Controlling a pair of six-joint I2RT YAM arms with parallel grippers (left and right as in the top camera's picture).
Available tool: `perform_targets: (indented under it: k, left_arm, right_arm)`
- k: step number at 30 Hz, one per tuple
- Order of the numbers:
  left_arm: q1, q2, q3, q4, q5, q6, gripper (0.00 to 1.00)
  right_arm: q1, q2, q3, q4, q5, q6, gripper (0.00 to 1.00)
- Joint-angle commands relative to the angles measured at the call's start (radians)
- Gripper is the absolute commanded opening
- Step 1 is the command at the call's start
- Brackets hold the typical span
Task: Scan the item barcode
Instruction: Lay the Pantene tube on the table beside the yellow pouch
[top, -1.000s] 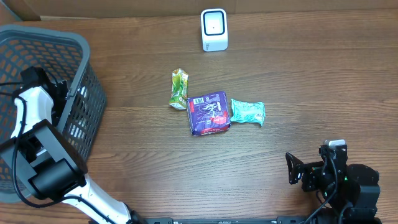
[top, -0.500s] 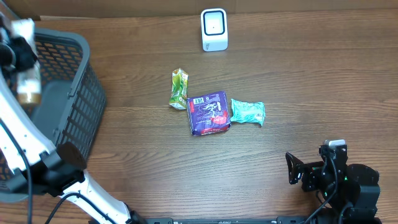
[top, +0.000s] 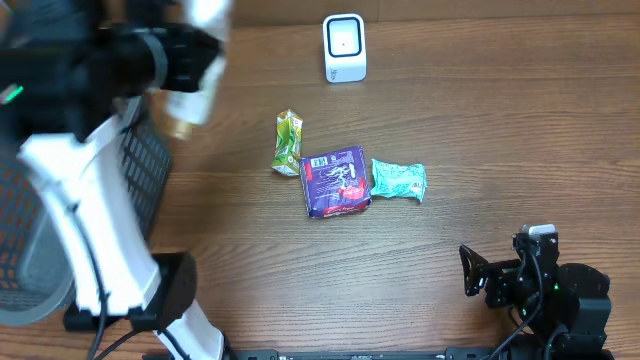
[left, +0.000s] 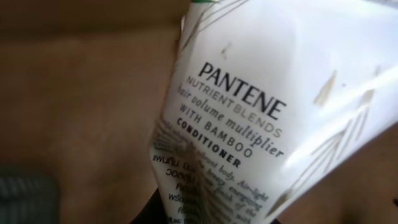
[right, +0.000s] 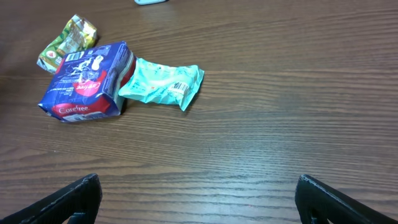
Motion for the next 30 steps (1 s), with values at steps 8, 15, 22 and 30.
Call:
perform_targets:
  k: [8, 15, 22, 30]
  left_arm:
    - [-0.136, 0.010, -0.828, 0.238, -0.299, -0.254, 0.04]
    - [-0.119, 0.010, -1.201, 0.653, -0.276, -0.351, 0.04]
    - [-0.127, 0.010, -1.446, 0.917, -0.262, -0.424, 0.04]
    - [-0.218, 0.010, -1.472, 0.960, -0.171, -0.416, 0.07]
  right_arm:
    - [-0.002, -0.003, 0.021, 0.004, 0.006, 0.000, 1.00]
    - [-0.002, -0.003, 0.021, 0.004, 0.006, 0.000, 1.00]
    - [-0.002, -0.003, 0.021, 0.004, 0.006, 0.000, 1.00]
    - [-0.002, -0.003, 0.021, 0.004, 0.006, 0.000, 1.00]
